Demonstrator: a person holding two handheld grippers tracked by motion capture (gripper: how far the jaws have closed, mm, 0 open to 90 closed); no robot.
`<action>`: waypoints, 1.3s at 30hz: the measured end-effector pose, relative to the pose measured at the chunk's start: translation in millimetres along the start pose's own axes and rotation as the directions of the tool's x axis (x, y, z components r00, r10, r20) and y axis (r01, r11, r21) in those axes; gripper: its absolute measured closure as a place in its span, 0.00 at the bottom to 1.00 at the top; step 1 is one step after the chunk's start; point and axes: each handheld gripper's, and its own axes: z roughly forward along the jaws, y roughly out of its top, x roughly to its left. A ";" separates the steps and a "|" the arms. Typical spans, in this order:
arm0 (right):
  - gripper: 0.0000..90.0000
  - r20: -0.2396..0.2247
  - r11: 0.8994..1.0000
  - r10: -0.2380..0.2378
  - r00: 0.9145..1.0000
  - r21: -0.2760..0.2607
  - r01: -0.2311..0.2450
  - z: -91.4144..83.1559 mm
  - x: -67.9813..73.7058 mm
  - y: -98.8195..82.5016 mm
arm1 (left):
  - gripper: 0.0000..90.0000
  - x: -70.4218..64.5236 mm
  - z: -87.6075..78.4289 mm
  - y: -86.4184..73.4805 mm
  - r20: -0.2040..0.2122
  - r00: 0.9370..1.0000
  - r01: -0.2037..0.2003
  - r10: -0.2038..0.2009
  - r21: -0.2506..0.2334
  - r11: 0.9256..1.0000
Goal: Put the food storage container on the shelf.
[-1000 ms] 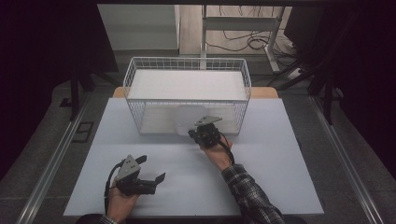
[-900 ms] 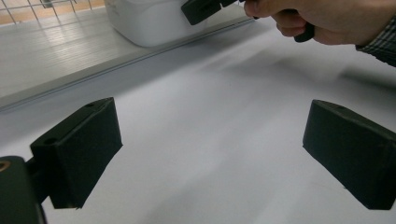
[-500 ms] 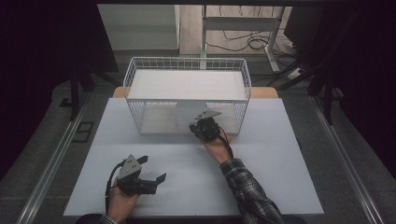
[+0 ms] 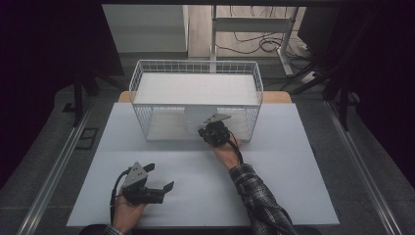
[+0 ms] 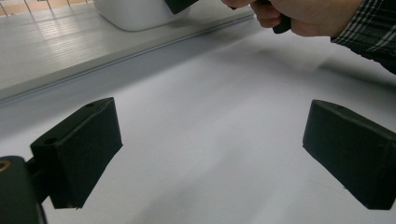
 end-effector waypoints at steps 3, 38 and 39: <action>0.88 -0.003 1.000 0.006 1.000 -0.011 -0.006 -2.3 1.8 0.3 | 0.05 -0.2 0.1 0.0 0.000 1.000 -0.001 0.001 0.000 1.000; 0.19 -0.090 1.000 0.000 0.996 -0.015 -0.001 -37.5 18.6 -14.4 | 0.04 2.4 3.6 -2.6 0.008 1.000 0.011 -0.011 0.031 0.999; 0.19 -0.090 1.000 0.000 0.996 -0.015 -0.001 -37.5 18.6 -14.4 | 0.04 2.4 3.6 -2.6 0.008 1.000 0.011 -0.011 0.031 0.999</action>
